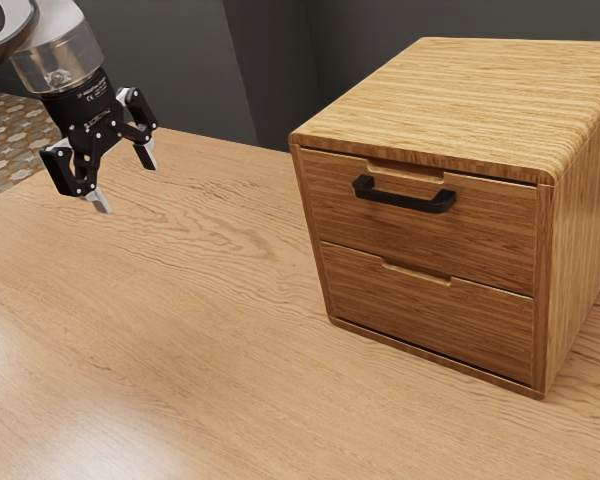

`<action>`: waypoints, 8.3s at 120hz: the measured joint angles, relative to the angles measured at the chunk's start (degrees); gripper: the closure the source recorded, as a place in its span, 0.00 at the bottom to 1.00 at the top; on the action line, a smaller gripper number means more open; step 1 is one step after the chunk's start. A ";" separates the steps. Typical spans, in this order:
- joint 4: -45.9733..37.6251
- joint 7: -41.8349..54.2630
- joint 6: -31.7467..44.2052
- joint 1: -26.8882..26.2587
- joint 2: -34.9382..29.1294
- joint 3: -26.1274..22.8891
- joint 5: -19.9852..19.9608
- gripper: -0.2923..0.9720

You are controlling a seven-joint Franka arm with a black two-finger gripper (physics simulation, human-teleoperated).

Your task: Pull the drawer handle with one arm to open the drawer

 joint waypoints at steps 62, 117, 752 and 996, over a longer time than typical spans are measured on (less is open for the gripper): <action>11.73 -0.17 0.51 1.54 0.03 -2.02 -3.25 0.25; 8.58 -0.43 15.84 -13.49 3.57 -2.76 -8.10 0.26; -38.17 -12.96 44.65 -21.17 -18.77 -7.13 2.99 0.84; -1.86 -12.20 4.08 -1.10 -11.39 -9.36 3.40 0.30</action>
